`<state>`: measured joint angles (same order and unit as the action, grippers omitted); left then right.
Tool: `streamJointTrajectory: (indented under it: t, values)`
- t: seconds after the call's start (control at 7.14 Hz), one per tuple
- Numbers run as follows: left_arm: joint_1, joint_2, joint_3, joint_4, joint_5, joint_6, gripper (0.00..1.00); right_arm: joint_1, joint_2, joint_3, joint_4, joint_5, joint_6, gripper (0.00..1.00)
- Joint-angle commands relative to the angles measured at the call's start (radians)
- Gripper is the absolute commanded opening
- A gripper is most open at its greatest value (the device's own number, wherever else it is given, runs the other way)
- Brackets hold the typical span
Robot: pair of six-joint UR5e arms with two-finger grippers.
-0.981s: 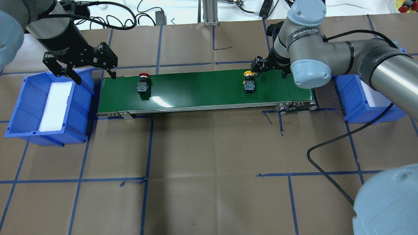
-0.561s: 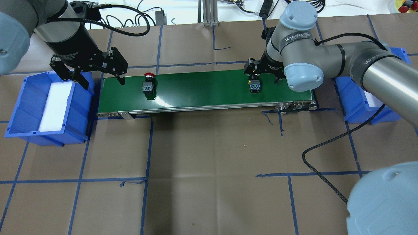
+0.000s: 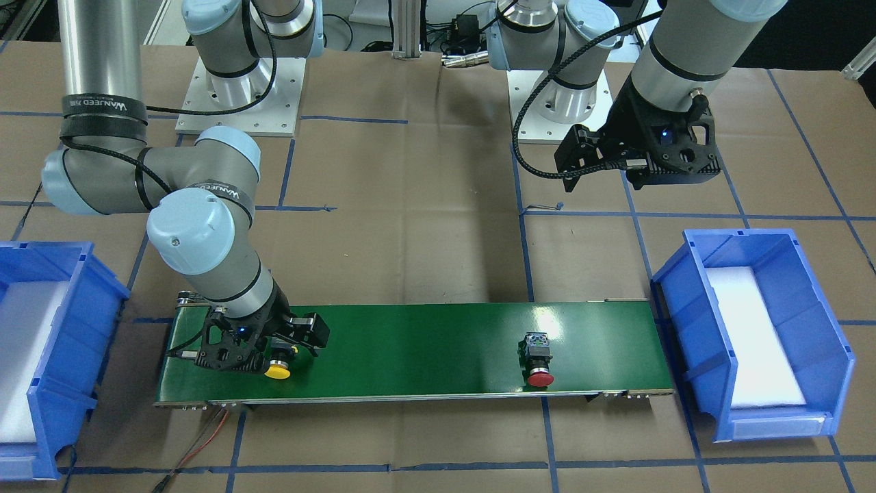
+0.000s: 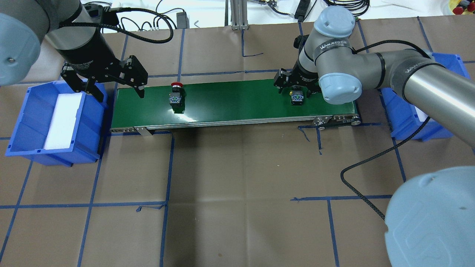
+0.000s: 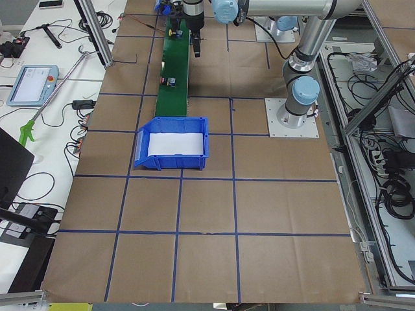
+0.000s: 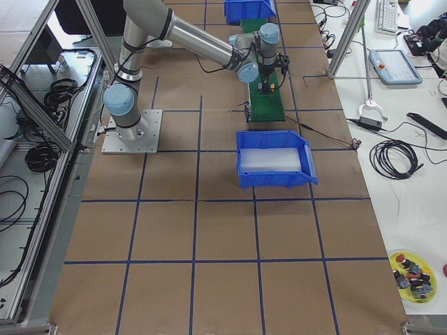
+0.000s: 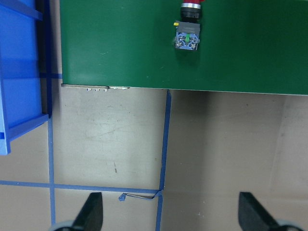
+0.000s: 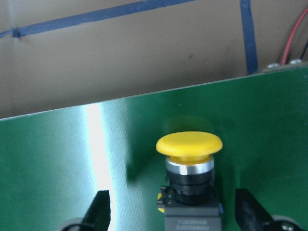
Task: Transport two buttons from left to right
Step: 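Grasp the yellow button with the right gripper and carry it to the empty bin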
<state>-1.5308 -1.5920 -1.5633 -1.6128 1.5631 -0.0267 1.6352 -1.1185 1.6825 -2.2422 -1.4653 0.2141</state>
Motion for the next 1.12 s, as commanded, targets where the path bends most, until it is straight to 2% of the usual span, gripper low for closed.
streamJointTrajectory:
  t: [0.0, 0.14, 0.42, 0.7, 0.84, 0.98]
  values:
    - [0.000, 0.000, 0.000, 0.001, 0.000, 0.001, 1.00, -0.001, 0.006, -0.003, 0.013, -0.140, -0.013, 0.43]
    - [0.000, -0.005, 0.000, 0.001, 0.000, 0.001, 1.00, -0.002, 0.000, -0.001, 0.024, -0.156, -0.040, 0.07]
    - [0.000, -0.006, 0.002, 0.002, 0.002, 0.002, 1.00, -0.005, -0.030, -0.024, 0.097, -0.162, -0.061, 0.01]
    - [0.000, -0.005, 0.002, 0.002, 0.002, 0.002, 1.00, -0.053, -0.128, -0.113, 0.288, -0.181, -0.169, 0.01]
    - [0.000, -0.006, 0.005, 0.002, 0.002, 0.002, 1.00, -0.133, -0.177, -0.138, 0.353, -0.206, -0.270, 0.02]
    - [0.001, 0.001, 0.003, 0.002, 0.002, 0.002, 1.00, -0.263, -0.226, -0.138, 0.401, -0.199, -0.371, 0.03]
